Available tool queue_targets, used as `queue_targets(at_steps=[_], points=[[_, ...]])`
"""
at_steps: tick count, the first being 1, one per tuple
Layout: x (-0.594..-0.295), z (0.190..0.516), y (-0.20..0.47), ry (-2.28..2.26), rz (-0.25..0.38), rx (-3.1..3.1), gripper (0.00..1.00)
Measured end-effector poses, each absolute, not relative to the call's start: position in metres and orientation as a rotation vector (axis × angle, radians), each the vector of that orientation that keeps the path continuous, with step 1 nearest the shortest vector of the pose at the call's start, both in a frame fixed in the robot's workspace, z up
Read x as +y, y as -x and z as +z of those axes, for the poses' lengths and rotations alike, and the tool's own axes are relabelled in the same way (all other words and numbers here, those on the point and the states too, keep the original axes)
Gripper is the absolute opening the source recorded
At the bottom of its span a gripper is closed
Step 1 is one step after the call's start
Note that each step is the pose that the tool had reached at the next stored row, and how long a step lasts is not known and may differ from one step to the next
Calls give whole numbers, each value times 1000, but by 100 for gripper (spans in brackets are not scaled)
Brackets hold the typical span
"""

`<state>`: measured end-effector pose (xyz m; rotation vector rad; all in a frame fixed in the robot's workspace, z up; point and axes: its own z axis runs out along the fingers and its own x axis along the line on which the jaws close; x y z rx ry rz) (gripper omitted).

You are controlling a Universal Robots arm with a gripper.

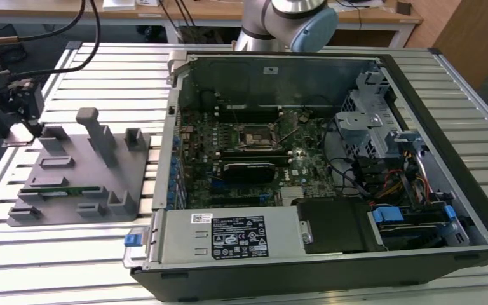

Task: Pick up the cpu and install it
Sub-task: 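Pick up the cpu and move it towards the insertion slot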

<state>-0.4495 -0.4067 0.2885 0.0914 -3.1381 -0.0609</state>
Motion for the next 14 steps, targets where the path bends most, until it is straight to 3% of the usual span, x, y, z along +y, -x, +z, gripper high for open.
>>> queue_targets(at_steps=[14], points=[[-404, 313, 450, -90, -59, -3138, 53]])
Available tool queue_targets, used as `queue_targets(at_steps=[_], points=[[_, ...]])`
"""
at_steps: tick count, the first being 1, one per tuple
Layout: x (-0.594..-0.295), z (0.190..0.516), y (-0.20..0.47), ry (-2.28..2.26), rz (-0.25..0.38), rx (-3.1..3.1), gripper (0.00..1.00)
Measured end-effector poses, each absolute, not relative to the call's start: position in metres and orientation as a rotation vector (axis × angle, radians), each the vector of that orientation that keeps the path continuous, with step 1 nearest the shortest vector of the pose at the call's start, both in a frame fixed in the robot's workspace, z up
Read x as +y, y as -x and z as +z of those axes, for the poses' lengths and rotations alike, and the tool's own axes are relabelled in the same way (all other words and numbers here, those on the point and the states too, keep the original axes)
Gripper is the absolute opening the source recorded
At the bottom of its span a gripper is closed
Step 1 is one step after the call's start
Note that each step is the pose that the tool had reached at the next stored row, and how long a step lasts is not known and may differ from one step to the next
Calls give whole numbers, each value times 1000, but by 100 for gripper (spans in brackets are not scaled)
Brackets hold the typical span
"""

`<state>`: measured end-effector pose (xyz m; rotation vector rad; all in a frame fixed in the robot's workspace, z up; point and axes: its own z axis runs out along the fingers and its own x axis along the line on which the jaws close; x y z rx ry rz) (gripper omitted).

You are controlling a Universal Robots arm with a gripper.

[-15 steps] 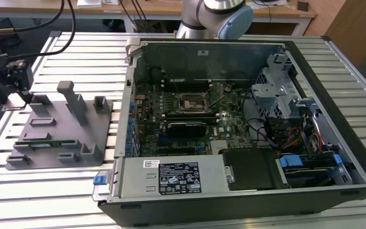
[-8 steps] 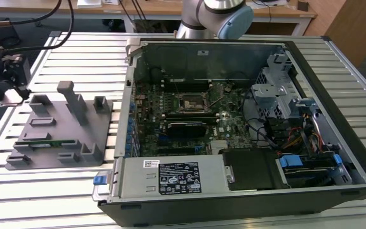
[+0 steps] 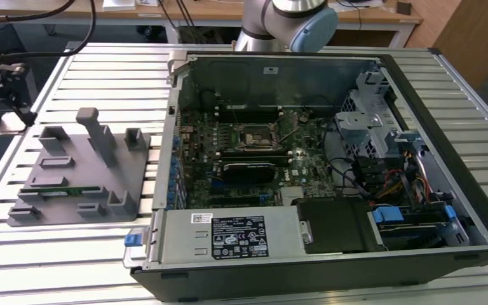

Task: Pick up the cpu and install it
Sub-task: 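Pick up the cpu and move it towards the insertion slot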

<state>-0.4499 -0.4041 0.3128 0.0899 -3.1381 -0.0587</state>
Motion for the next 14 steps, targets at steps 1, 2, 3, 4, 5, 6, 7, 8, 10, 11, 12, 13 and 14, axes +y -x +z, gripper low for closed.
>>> queue_targets(at_steps=[1, 2, 3, 4, 5, 6, 7, 8, 10, 11, 12, 13, 14], points=[[-404, 314, 450, -90, -59, -3138, 53], [-404, 316, 450, -89, -58, -3138, 53], [-403, 318, 450, -89, -58, -3138, 53], [-403, 319, 450, -89, -58, -3138, 53], [-403, 321, 450, -88, -57, -3138, 53], [-403, 323, 450, -88, -57, -3138, 53], [-402, 324, 450, -88, -57, -3138, 53], [-402, 326, 450, -88, -56, -3138, 53], [-402, 329, 450, -87, -56, -3138, 53], [-402, 331, 450, -87, -56, -3138, 53], [-401, 332, 450, -86, -56, -3138, 53], [-401, 334, 450, -86, -55, -3138, 53], [-401, 336, 450, -85, -55, -3138, 53]])
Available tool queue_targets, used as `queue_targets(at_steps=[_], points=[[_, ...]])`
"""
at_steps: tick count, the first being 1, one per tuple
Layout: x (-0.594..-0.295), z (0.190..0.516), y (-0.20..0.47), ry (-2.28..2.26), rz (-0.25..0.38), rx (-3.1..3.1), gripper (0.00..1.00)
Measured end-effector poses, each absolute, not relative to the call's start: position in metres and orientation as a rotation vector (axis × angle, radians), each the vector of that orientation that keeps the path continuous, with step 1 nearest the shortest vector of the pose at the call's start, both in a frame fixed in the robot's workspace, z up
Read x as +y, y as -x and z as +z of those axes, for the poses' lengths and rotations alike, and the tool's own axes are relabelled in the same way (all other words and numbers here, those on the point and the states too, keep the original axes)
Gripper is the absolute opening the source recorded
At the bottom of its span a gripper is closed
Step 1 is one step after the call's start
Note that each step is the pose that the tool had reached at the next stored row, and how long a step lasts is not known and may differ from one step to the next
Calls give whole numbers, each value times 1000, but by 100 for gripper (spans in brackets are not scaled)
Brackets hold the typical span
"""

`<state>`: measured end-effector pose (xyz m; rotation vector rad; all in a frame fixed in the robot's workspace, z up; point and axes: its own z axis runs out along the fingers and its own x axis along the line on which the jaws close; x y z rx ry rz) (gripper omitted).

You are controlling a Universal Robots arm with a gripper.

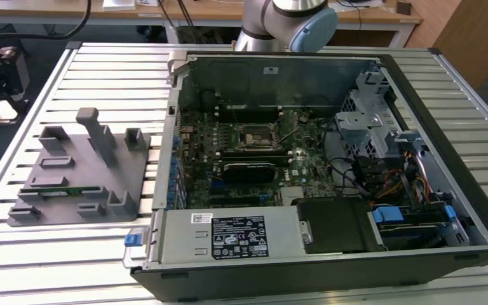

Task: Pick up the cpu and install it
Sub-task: 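Pick up the cpu and move it towards the insertion slot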

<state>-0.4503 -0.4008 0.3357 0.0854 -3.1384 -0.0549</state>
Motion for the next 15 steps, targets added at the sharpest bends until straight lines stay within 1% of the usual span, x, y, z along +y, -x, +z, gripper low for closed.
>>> queue_targets(at_steps=[15], points=[[-396, 362, 451, -77, -51, -3139, 53]])
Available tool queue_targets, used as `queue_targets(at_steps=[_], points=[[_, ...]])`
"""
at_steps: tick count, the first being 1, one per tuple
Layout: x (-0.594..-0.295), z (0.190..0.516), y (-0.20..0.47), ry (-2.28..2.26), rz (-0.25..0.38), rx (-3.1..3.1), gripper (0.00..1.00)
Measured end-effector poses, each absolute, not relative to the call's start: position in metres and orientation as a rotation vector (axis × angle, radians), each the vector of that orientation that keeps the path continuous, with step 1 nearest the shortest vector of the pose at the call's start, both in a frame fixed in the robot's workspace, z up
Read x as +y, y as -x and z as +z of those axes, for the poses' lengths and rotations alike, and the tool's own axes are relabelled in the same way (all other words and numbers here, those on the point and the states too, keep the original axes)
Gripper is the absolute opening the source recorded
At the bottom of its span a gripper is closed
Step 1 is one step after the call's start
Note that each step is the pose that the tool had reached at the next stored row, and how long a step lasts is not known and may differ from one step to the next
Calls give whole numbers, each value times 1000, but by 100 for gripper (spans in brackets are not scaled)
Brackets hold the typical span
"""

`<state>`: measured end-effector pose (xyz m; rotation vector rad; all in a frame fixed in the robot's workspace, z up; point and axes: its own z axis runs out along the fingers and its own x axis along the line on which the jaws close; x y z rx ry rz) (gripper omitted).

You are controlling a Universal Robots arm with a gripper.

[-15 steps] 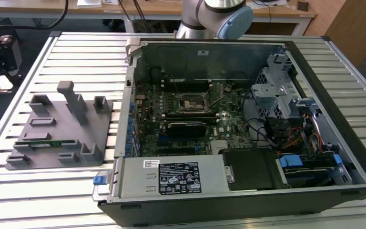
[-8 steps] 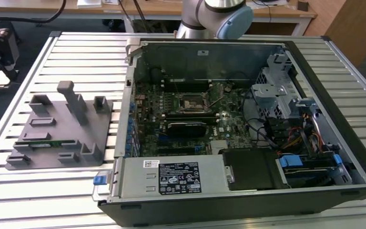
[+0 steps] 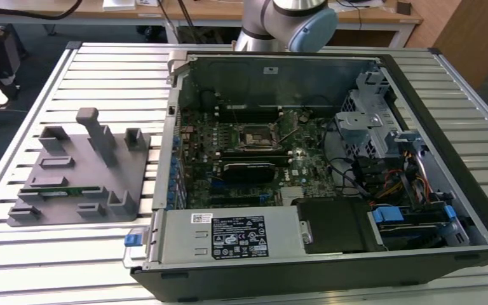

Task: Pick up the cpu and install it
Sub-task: 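Pick up the cpu and move it towards the insertion slot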

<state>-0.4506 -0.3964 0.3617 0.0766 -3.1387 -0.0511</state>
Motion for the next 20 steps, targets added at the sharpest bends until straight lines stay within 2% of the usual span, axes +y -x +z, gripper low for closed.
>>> queue_targets(at_steps=[20], points=[[-396, 371, 437, -74, -50, -3139, 53]])
